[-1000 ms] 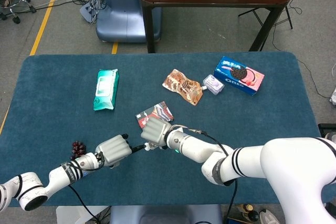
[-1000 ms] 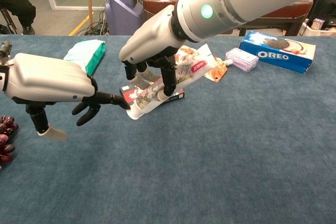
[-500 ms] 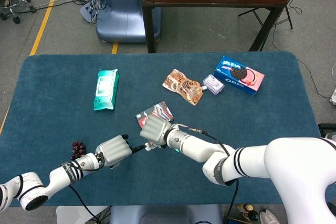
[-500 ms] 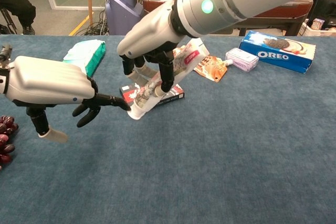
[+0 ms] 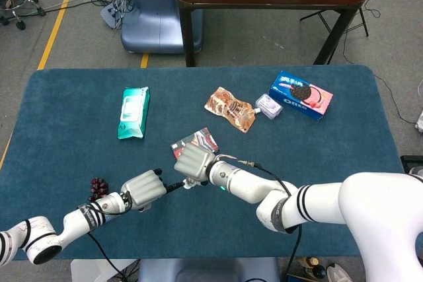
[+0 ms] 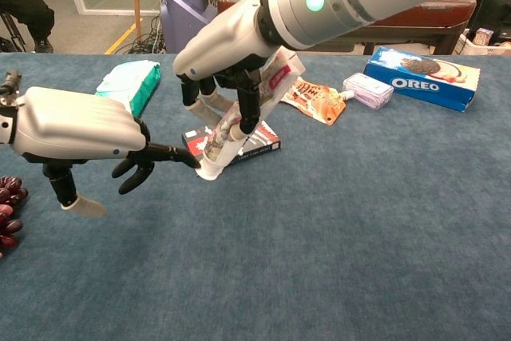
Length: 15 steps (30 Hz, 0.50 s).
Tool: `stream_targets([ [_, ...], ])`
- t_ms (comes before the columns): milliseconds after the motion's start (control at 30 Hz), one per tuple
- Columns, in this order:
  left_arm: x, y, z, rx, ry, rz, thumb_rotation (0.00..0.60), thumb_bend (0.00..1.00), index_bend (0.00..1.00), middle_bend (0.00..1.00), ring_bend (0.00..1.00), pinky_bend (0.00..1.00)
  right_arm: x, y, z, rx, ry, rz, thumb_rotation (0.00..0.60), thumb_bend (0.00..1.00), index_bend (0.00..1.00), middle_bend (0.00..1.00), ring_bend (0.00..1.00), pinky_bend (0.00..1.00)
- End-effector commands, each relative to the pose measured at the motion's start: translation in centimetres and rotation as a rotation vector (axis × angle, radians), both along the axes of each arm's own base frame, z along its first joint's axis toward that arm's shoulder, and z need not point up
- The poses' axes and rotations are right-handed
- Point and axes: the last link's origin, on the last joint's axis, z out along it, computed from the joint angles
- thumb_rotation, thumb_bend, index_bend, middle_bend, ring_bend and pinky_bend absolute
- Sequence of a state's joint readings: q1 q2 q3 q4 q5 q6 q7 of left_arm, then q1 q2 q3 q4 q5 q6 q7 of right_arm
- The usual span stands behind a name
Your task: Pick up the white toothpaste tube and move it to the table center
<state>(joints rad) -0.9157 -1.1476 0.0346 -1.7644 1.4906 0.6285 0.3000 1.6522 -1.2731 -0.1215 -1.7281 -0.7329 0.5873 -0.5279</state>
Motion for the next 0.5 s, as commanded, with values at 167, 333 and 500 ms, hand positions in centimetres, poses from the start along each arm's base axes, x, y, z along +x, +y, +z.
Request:
stream_targets([
  [167,0.0,0.02,-0.1,-0.003,0.002,-0.001,0.6,0.23,0.06,0.52,0.49,0.2,0.06,-0.03,0.09,0.0,-0.014,-0.002,0.6,1.0,0.96,0.85,0.8,0.41],
  [333,-0.06,0.04,-0.15,-0.003,0.002,0.0,0.6,0.23,0.06,0.52,0.49,0.2,0.15,-0.08,0.17,0.0,-0.022,-0.002,0.6,1.0,0.96,0.85,0.81,0.41],
  [500,-0.12,0.11,-0.11,0.0,0.005,0.001,0.6,0.23,0.06,0.52,0.49,0.2,0.09,-0.13,0.23,-0.001,-0.024,-0.002,0.6,1.0,0.96,0.85,0.81,0.41],
])
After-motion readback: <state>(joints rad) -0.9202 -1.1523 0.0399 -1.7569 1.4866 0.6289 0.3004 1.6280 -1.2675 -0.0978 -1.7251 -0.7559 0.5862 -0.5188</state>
